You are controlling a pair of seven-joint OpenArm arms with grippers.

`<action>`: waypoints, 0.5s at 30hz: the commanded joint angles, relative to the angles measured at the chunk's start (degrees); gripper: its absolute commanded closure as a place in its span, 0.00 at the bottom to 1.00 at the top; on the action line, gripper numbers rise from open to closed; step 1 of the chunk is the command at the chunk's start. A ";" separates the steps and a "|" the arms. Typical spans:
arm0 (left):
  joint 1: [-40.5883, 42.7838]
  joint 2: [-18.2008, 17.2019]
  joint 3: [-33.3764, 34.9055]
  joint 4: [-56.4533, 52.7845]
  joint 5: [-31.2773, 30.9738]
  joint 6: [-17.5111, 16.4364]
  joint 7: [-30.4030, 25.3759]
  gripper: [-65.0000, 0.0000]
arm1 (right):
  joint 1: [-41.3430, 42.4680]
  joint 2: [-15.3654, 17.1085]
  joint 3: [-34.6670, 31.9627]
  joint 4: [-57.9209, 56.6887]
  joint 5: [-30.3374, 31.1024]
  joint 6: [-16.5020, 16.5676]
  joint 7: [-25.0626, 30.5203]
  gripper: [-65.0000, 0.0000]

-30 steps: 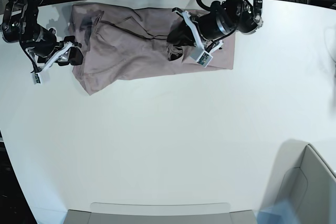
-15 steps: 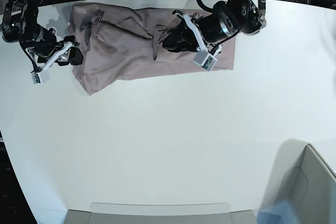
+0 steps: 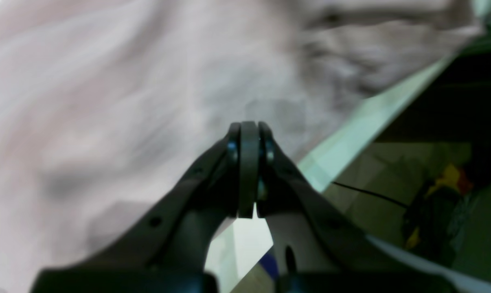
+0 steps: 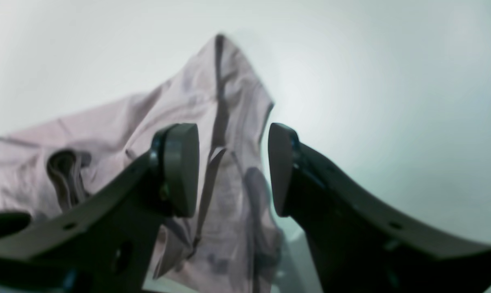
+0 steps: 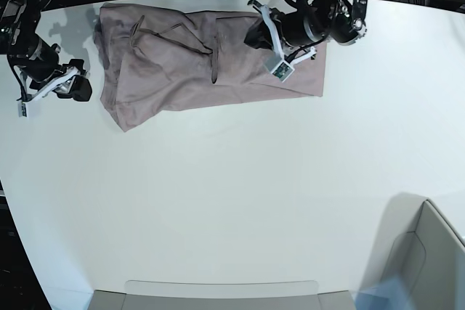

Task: Fold the T-shirt properly
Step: 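Fold the hem end with the left gripper toward the right gripper, then fold the collar end with the right gripper over the folded hem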

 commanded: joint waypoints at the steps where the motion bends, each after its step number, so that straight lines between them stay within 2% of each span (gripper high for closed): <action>1: -0.33 -0.40 -0.43 1.16 0.16 0.01 -0.57 1.00 | 0.19 0.80 1.05 -1.49 3.16 1.65 -0.29 0.57; 4: -0.33 -0.40 -0.52 1.16 0.16 0.01 -0.57 1.00 | 0.10 1.15 4.12 -11.60 10.72 9.82 -2.23 0.57; 7: -0.33 -0.31 -0.26 1.16 0.16 0.01 -0.57 1.00 | 0.89 1.15 7.20 -20.92 11.95 14.57 -4.69 0.57; 12: -0.33 -0.49 -0.52 1.16 0.16 0.01 -0.57 1.00 | 0.27 0.80 6.67 -25.23 11.78 15.01 -4.77 0.57; 15: -0.42 -0.58 -0.52 1.16 0.16 0.01 -0.57 1.00 | 1.07 0.97 2.63 -28.04 9.67 15.01 -4.51 0.57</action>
